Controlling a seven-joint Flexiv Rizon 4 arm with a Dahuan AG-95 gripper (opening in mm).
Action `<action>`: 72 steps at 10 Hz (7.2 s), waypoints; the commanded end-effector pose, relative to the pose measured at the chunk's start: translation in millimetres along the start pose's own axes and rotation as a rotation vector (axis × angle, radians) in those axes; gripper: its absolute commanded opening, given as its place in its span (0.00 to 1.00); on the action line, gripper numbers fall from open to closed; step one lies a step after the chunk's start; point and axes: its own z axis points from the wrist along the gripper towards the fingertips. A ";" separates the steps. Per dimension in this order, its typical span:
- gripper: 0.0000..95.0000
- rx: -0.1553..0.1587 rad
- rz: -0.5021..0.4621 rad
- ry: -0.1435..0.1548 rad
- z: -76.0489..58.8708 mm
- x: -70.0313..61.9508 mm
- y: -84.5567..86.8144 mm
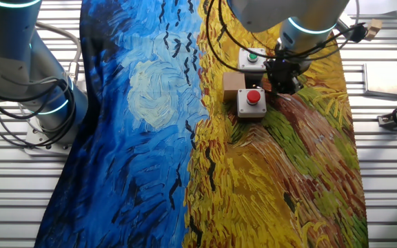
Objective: Turn the hands of a clock
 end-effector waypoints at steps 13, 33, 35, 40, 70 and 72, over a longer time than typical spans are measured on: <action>0.00 0.018 -0.047 0.013 -17.1 12.4 -7.0; 0.00 0.007 -0.005 0.018 -40.7 -9.1 -7.6; 0.00 -0.010 -0.106 0.006 -31.6 -2.8 -55.1; 0.00 0.006 -0.213 0.021 -26.5 6.8 -100.3; 0.00 0.026 -0.104 0.030 -19.3 58.2 -231.0; 0.00 0.026 -0.101 0.030 -19.4 58.2 -231.0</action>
